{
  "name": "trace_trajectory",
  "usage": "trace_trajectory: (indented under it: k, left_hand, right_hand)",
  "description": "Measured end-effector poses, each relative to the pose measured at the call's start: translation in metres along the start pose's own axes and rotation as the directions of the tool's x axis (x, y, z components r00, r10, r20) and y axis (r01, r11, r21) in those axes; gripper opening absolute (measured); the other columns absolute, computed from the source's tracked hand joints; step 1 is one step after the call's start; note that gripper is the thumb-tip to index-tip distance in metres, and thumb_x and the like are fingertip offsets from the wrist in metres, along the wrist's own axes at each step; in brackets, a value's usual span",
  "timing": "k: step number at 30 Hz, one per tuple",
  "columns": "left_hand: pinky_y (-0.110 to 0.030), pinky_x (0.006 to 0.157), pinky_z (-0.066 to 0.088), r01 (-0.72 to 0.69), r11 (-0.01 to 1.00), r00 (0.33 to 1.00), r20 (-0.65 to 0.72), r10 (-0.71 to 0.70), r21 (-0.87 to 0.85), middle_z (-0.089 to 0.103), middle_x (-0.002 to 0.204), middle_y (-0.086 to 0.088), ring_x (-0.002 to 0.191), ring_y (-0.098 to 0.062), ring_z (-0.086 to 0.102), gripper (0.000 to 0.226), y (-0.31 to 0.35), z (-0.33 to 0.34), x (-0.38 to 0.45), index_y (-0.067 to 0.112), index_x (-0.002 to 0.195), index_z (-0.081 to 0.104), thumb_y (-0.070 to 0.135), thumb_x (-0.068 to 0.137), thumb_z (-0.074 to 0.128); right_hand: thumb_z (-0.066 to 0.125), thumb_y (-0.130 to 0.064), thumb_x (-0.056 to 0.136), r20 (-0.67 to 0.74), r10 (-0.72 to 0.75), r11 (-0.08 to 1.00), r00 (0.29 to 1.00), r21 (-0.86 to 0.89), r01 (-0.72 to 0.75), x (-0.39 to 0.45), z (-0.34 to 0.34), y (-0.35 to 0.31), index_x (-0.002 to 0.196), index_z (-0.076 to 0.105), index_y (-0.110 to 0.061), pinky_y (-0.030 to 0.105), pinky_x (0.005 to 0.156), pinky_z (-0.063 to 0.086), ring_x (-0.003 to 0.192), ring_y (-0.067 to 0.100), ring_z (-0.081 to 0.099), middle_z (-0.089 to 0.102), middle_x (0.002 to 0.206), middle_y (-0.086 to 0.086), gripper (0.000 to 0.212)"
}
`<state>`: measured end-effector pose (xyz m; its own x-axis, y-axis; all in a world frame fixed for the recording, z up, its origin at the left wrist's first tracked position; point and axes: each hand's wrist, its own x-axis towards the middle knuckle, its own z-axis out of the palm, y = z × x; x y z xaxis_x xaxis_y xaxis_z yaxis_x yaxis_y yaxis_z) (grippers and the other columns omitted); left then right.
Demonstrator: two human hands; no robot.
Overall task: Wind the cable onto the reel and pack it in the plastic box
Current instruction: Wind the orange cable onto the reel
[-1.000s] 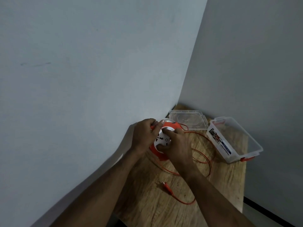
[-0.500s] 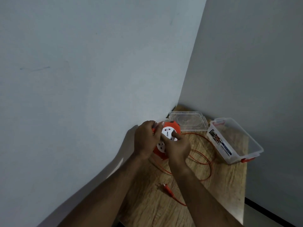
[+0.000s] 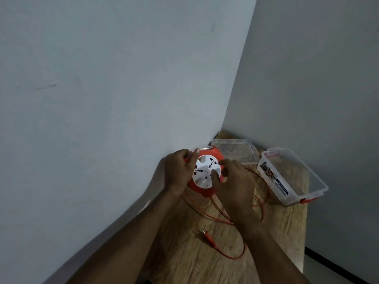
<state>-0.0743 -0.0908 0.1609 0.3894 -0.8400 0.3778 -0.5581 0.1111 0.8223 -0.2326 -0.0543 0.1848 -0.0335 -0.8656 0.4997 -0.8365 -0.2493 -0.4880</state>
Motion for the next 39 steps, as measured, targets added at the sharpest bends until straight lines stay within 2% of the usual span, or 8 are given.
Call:
trace_trajectory:
  k: [7,20,23,27,31,35,37,39]
  left_hand:
    - [-0.028,0.069,0.063,-0.022,0.999,0.990,0.141,0.025,-0.025,0.075,0.082,0.008,0.070,-0.007,0.070,0.040,0.008,0.005,0.005,0.022,0.089,0.076,0.058,0.093,0.060]
    - [-0.030,0.070,0.064,-0.042,0.999,0.999,0.031,0.043,-0.018,0.077,0.090,0.006,0.075,-0.007,0.071,0.038,0.006,0.011,-0.005,0.020,0.094,0.076,0.055,0.094,0.062]
    - [-0.027,0.073,0.063,-0.026,1.000,0.999,0.019,0.026,0.006,0.078,0.096,0.005,0.078,-0.010,0.072,0.043,0.010,0.012,-0.007,0.020,0.100,0.075,0.059,0.092,0.060]
    - [-0.025,0.073,0.059,-0.131,0.990,0.991,0.010,0.131,0.056,0.077,0.090,0.001,0.076,-0.009,0.069,0.038,0.009,0.014,-0.010,0.015,0.094,0.075,0.051,0.094,0.064]
    - [-0.020,0.070,0.053,-0.176,0.980,0.984,0.013,0.175,0.097,0.077,0.089,0.000,0.075,-0.010,0.068,0.032,0.006,0.015,-0.010,0.014,0.093,0.075,0.045,0.094,0.067]
    - [-0.008,0.056,0.045,-0.018,1.000,1.000,0.014,0.018,0.007,0.072,0.075,0.008,0.066,-0.004,0.065,0.035,0.000,0.004,-0.008,0.020,0.083,0.072,0.052,0.093,0.062]
    - [-0.005,0.051,0.040,0.021,1.000,1.000,0.017,-0.021,-0.017,0.067,0.068,0.013,0.061,-0.003,0.064,0.035,0.000,0.002,-0.007,0.024,0.077,0.069,0.055,0.093,0.061]
    - [-0.006,0.054,0.041,0.039,0.998,0.999,0.027,-0.038,-0.041,0.066,0.066,0.014,0.061,-0.004,0.064,0.034,0.000,0.003,-0.006,0.025,0.075,0.068,0.054,0.093,0.062]
  right_hand:
    - [0.078,-0.047,0.075,0.303,-0.248,0.935,0.920,-0.175,0.310,0.007,0.014,0.008,0.136,0.050,-0.023,0.024,0.061,0.053,0.096,0.026,0.065,0.045,0.139,0.011,0.071]
    - [0.093,-0.043,0.062,0.080,0.305,0.867,0.949,0.388,-0.311,-0.002,0.032,-0.005,0.115,0.075,-0.023,0.020,0.072,0.059,0.087,0.005,0.068,0.072,0.106,-0.010,0.060]
    - [0.096,-0.039,0.059,0.135,0.605,0.638,0.785,0.507,-0.579,0.001,0.033,-0.017,0.115,0.075,-0.020,0.023,0.065,0.060,0.085,0.009,0.068,0.074,0.109,-0.001,0.063]
    - [0.099,-0.034,0.051,0.579,0.749,-0.130,0.322,0.605,-0.785,0.007,0.046,-0.018,0.110,0.066,-0.014,0.038,0.056,0.060,0.087,0.023,0.065,0.066,0.101,0.002,0.070]
    - [0.098,-0.034,0.056,0.776,0.578,-0.401,0.253,0.540,-0.740,0.008,0.056,-0.013,0.121,0.050,-0.010,0.035,0.059,0.057,0.094,0.030,0.065,0.063,0.120,0.012,0.085]
    - [0.081,-0.017,0.082,0.553,0.663,0.113,0.504,0.592,-0.798,-0.002,0.023,-0.010,0.109,0.067,-0.007,0.026,0.046,0.048,0.070,0.020,0.070,0.075,0.096,0.013,0.032]
    - [0.078,-0.023,0.084,0.128,0.527,0.697,0.840,0.500,-0.513,-0.009,0.010,-0.005,0.106,0.070,-0.018,0.021,0.057,0.049,0.076,0.013,0.069,0.073,0.093,0.000,0.024]
    - [0.078,-0.030,0.085,-0.043,0.168,0.964,0.985,0.216,-0.155,-0.011,0.003,-0.004,0.115,0.068,-0.020,0.016,0.064,0.048,0.081,0.008,0.066,0.067,0.104,-0.005,0.033]
